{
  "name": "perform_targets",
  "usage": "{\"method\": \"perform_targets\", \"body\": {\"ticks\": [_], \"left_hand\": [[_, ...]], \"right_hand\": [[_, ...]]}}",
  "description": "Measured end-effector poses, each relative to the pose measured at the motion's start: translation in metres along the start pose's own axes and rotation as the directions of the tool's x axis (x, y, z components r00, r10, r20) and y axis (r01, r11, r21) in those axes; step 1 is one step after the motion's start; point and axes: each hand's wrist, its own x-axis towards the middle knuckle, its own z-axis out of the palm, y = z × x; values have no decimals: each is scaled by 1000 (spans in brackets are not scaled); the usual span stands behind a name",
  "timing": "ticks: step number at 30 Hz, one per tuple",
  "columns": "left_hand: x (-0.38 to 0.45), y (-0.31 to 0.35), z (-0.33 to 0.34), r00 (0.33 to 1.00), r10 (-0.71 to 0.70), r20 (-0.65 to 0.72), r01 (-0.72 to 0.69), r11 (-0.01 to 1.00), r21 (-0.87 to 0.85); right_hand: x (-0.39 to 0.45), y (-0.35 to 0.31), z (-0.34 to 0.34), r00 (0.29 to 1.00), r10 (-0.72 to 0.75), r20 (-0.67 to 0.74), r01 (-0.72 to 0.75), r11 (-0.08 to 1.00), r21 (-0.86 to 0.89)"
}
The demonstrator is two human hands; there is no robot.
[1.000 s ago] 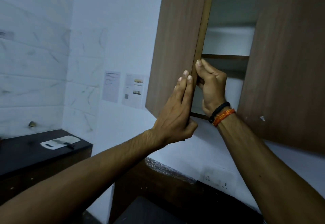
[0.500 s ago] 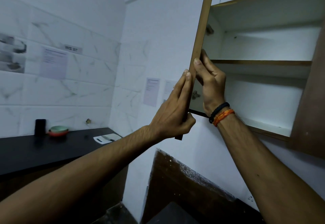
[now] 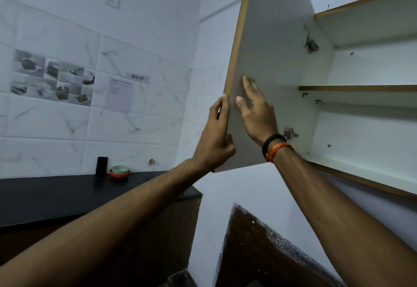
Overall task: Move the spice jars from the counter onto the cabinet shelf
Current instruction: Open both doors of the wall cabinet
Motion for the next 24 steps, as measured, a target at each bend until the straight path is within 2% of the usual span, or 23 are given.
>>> {"method": "perform_targets", "body": {"ticks": [5, 13, 19, 24], "left_hand": [[7, -24, -3, 997, -75, -7, 76, 995, 68], [19, -65, -13, 979, -146, 145, 82, 923, 376], [27, -100, -16, 972, -127, 197, -2, 834, 552], [32, -111, -6, 966, -1, 257, -195, 651, 734]], "right_hand": [[10, 12, 28, 995, -62, 79, 74, 983, -165], [26, 34, 61, 964, -148, 219, 223, 900, -375], [33, 49, 89, 948, -159, 277, 273, 852, -447], [27, 60, 103, 953, -196, 230, 284, 843, -457]]}}
